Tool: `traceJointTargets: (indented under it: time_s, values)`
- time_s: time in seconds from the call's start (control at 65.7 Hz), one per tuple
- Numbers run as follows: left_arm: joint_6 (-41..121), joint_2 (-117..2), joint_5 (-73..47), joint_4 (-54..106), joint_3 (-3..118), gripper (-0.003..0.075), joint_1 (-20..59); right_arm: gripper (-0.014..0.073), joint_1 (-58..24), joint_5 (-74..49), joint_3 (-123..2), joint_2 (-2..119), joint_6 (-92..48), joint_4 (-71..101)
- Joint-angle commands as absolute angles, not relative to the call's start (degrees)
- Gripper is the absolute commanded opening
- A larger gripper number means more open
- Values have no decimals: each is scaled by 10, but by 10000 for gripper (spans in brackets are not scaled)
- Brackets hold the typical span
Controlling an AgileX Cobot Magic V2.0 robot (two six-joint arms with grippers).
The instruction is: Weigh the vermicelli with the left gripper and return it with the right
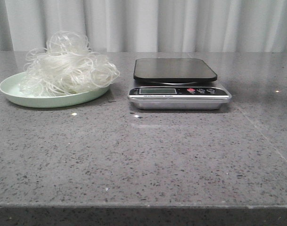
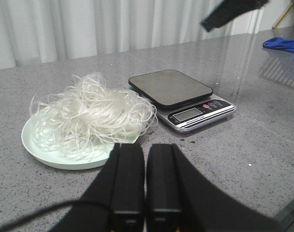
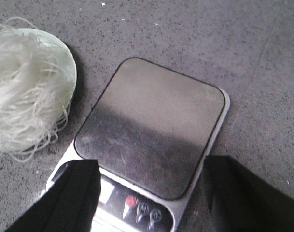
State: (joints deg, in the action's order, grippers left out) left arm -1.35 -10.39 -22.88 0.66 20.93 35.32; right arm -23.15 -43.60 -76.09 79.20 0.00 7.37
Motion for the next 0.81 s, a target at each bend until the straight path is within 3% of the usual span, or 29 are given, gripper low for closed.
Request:
traceJointTargets:
  time_s: [0.0, 0.289, 0.67, 0.731, 0.792]
  values:
    - [-13, -109, -177, 10, 224, 127, 353, 546, -226, -347, -673, 675, -4, 72]
    - [-13, -109, -176, 10, 224, 127, 353, 546, -226, -193, -411, 393, -5, 72]
    - [-13, -109, -174, 10, 224, 127, 353, 541, -226, -70, -200, 102, -5, 51]
    - [-13, -109, -174, 10, 224, 127, 353, 486, -226, -54, -182, 85, -5, 51]
    - [-13, -109, -174, 10, 224, 127, 353, 376, -226, -53, -173, 78, -5, 51]
